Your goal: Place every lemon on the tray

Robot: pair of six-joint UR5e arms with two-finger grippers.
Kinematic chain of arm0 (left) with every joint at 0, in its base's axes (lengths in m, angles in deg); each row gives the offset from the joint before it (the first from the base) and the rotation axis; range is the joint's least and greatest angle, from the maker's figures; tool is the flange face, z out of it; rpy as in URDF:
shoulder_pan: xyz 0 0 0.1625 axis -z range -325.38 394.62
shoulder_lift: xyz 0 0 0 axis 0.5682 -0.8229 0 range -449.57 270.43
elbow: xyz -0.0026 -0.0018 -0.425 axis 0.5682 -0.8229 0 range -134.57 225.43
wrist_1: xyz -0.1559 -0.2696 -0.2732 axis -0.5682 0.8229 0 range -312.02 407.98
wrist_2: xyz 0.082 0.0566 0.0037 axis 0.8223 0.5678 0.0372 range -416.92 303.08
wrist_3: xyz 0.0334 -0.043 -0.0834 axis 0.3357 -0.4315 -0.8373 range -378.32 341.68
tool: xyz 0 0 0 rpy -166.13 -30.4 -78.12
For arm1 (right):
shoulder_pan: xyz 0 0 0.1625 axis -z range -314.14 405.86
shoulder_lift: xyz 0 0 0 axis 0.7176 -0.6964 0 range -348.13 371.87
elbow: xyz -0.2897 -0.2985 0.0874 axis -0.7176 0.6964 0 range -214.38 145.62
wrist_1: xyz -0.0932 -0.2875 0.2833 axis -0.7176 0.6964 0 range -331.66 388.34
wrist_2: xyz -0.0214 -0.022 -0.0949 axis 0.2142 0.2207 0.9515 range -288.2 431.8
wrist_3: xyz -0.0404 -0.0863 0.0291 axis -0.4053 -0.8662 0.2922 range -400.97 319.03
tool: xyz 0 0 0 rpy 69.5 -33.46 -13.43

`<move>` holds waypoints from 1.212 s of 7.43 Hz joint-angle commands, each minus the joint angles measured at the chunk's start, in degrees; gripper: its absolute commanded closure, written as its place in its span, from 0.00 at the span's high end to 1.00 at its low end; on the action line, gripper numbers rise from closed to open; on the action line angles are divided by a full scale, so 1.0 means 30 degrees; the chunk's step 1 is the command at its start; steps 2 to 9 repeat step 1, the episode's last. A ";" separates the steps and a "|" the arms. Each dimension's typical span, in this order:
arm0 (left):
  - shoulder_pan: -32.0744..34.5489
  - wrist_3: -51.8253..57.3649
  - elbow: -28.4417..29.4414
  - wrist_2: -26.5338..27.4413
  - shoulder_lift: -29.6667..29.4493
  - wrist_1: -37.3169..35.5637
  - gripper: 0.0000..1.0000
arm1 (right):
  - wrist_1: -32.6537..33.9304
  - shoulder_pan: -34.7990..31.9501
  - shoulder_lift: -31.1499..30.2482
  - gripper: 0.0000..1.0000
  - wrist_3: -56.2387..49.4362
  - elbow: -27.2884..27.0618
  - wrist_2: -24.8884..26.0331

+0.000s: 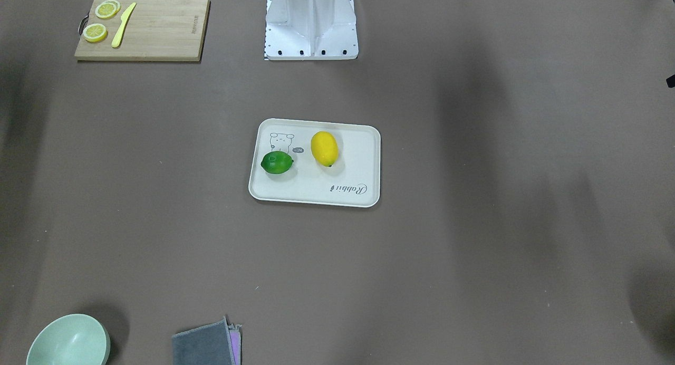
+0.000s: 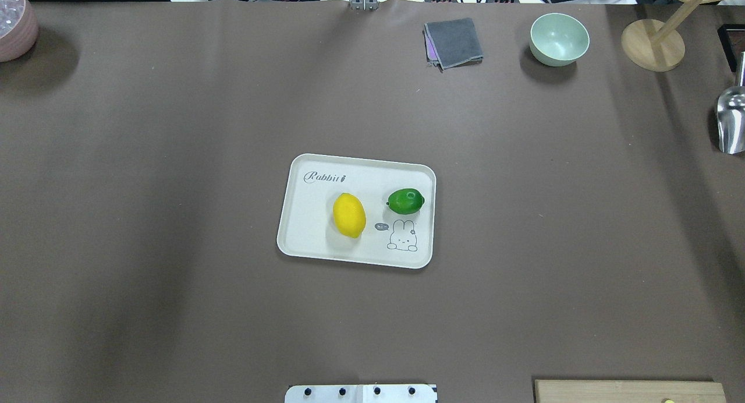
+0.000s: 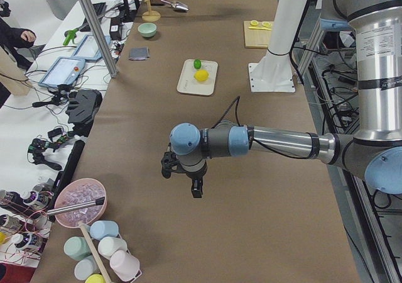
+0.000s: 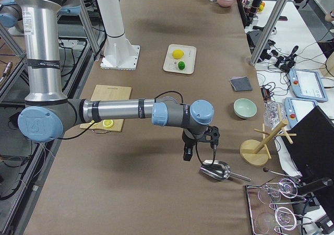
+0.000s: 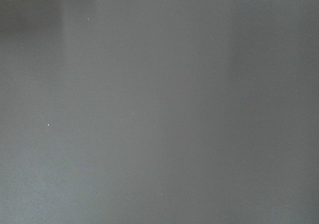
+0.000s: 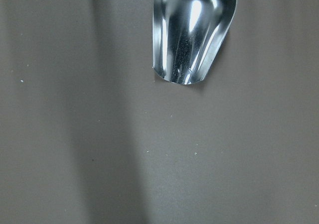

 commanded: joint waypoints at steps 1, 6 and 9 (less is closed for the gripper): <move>0.0017 0.0000 0.0007 0.0001 -0.0064 -0.0028 0.98 | 0.0000 0.0000 0.0004 1.00 -0.0004 0.0036 0.0028; 0.0017 0.0000 0.0007 0.0001 -0.0064 -0.0028 0.98 | 0.0000 0.0000 0.0004 1.00 -0.0004 0.0036 0.0028; 0.0017 0.0000 0.0007 0.0001 -0.0064 -0.0028 0.98 | 0.0000 0.0000 0.0004 1.00 -0.0004 0.0036 0.0028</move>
